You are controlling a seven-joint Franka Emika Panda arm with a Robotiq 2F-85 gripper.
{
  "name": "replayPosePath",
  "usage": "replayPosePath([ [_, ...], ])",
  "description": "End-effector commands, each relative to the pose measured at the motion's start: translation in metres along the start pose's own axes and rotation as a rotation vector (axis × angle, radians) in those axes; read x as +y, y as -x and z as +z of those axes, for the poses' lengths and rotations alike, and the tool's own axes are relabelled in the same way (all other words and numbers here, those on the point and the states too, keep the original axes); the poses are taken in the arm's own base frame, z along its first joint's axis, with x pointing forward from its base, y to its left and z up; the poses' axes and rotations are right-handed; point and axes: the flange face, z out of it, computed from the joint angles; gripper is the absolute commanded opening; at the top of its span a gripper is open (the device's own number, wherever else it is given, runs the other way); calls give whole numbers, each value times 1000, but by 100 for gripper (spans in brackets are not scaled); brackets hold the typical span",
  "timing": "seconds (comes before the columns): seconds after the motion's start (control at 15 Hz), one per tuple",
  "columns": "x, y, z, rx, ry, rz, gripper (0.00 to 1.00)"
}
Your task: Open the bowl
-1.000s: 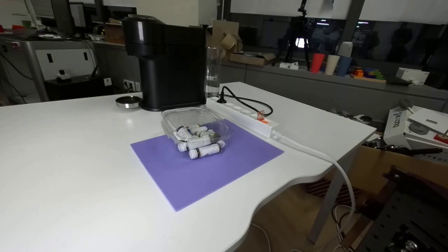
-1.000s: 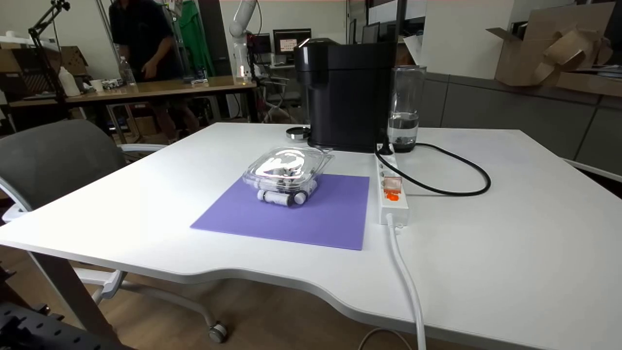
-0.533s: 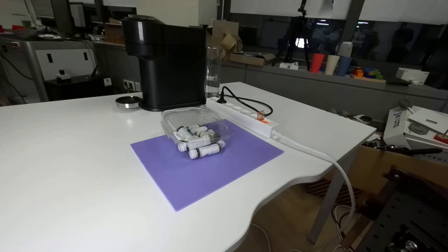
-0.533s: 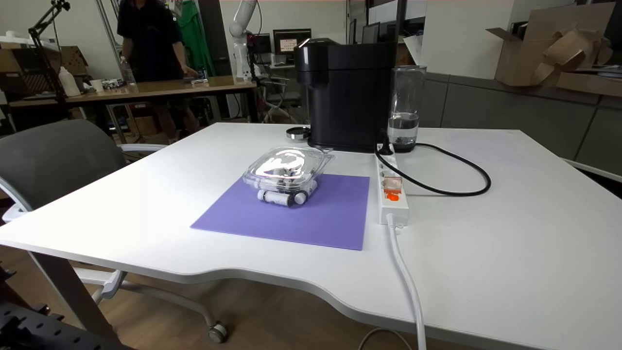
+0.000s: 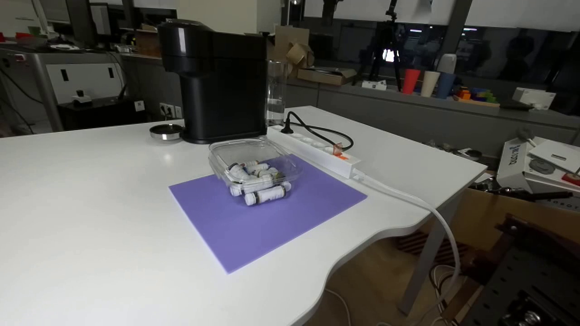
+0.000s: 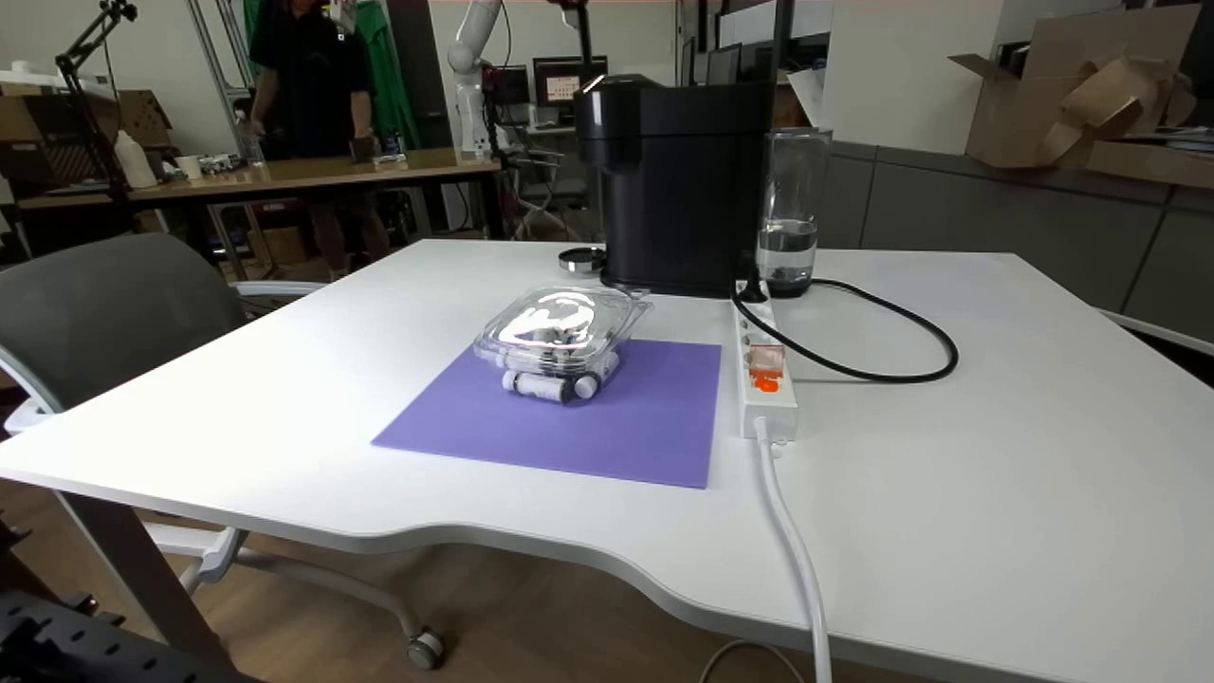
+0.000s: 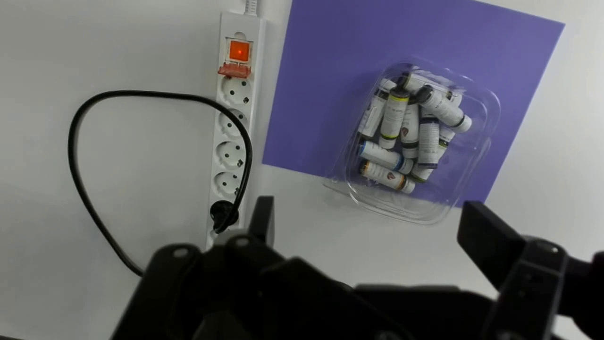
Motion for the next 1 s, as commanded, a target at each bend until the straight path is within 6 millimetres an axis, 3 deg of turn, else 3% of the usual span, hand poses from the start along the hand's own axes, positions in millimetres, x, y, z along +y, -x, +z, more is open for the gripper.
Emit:
replayPosePath([
  [0.0, 26, -40, 29, -56, -53, -50, 100],
  [0.33, -1, -80, 70, -176, -127, -146, 100],
  [0.4, 1, -62, 69, -150, -106, -134, 100],
  [0.6, -9, -77, 80, -170, -122, -158, 100],
  [0.93, -5, -77, 78, -173, -124, -153, 100],
])
